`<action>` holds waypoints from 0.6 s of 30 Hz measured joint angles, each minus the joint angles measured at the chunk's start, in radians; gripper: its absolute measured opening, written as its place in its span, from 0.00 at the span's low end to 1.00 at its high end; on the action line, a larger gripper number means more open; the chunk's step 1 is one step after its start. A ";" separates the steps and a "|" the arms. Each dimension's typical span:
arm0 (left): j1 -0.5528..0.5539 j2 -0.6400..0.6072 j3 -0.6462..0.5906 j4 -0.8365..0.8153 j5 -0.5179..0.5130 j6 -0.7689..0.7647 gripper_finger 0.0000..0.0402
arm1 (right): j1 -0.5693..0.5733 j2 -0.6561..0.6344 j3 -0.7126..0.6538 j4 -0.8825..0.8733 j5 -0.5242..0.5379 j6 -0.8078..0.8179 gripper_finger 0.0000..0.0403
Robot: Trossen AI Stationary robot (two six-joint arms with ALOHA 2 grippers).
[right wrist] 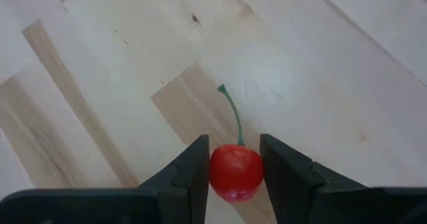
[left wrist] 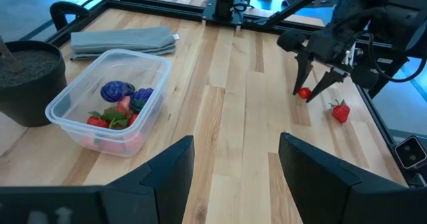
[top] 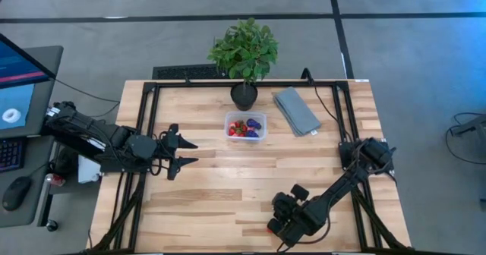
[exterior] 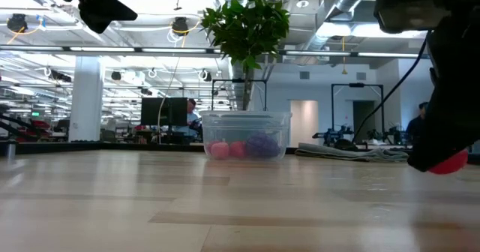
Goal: Pick and placing Produce into tupperware
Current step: Put the cherry into the transparent bin
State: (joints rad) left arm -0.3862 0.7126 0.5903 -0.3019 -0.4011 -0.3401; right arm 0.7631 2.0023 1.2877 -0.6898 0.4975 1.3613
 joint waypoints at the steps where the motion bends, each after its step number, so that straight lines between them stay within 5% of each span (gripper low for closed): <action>1: 0.000 0.000 0.000 0.000 0.000 0.000 0.52 | 0.000 -0.006 0.000 -0.001 0.005 0.000 0.35; 18: 0.000 0.000 0.000 0.004 0.000 -0.001 0.52 | -0.023 -0.145 0.001 -0.069 0.214 -0.001 0.34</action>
State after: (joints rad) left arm -0.3866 0.7124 0.5903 -0.2981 -0.4009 -0.3412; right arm 0.7404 1.8577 1.2888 -0.7586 0.7115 1.3606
